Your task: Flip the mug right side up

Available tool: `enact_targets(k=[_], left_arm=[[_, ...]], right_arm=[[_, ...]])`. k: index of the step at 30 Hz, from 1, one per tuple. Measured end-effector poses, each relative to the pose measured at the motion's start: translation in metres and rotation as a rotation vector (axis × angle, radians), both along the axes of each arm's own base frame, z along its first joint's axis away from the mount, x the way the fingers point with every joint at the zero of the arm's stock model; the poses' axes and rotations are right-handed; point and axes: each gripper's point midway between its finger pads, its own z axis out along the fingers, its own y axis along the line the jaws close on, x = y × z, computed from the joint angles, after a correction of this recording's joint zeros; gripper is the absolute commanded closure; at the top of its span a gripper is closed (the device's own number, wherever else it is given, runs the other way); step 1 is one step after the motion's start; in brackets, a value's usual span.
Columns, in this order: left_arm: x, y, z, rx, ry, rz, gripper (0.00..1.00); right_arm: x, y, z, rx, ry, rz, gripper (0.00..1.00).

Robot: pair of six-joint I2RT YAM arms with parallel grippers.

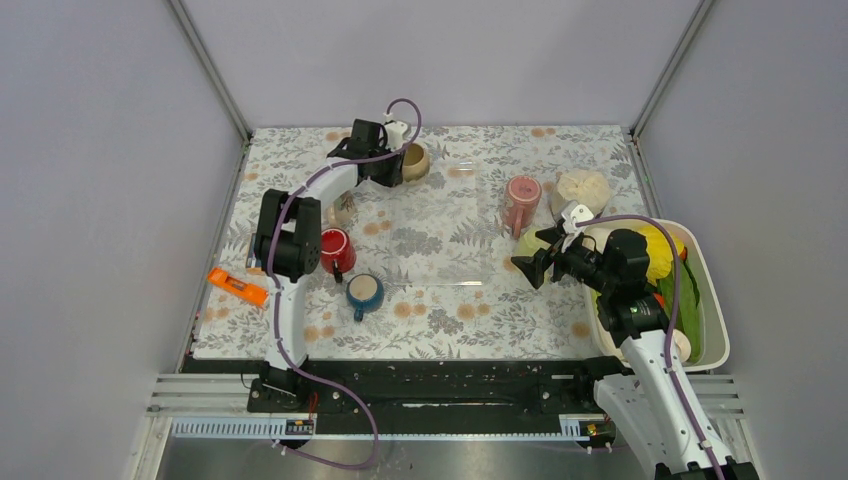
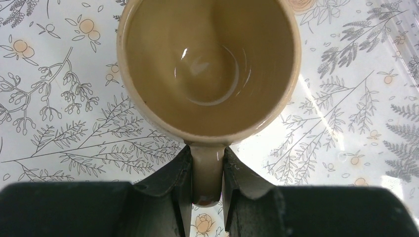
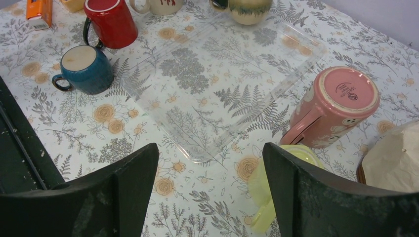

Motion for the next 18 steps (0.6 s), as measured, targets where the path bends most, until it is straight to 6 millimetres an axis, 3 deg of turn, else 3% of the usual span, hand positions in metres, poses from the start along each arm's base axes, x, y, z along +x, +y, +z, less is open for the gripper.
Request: enact_targets(k=[8, 18], left_arm=[[-0.0011, -0.004, -0.0057, 0.014, 0.005, 0.0, 1.0], [-0.0018, -0.0055, -0.008, 0.018, 0.008, -0.001, 0.73]], right_arm=[[-0.0012, 0.0012, 0.0001, 0.002, 0.001, 0.009, 0.14], [-0.0022, 0.0018, -0.0004, 0.004, 0.002, 0.016, 0.14]])
